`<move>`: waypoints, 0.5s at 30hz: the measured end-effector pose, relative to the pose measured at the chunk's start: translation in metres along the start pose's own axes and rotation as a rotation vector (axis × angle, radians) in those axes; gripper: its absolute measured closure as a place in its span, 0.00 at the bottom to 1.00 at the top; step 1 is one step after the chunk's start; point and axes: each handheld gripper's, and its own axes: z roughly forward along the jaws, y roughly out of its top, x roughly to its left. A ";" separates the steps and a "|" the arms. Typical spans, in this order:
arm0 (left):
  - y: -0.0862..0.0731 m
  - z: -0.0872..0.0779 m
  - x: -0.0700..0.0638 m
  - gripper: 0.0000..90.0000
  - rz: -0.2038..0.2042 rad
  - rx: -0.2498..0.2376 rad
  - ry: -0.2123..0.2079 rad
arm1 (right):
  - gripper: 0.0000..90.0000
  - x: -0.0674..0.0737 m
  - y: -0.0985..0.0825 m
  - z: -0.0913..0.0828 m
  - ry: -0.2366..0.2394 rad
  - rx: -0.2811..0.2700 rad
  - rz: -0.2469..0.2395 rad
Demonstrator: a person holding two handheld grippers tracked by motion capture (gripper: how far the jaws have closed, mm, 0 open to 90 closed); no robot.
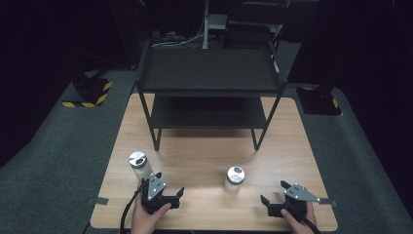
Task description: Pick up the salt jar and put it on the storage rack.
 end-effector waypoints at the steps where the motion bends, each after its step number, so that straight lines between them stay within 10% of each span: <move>1: 0.000 0.000 0.001 0.01 0.003 0.001 -0.008 | 0.01 0.000 0.000 0.000 0.001 0.000 -0.001; 15: -0.006 -0.002 0.003 0.01 0.002 -0.052 -0.027 | 0.01 -0.006 -0.001 -0.002 0.017 -0.001 0.026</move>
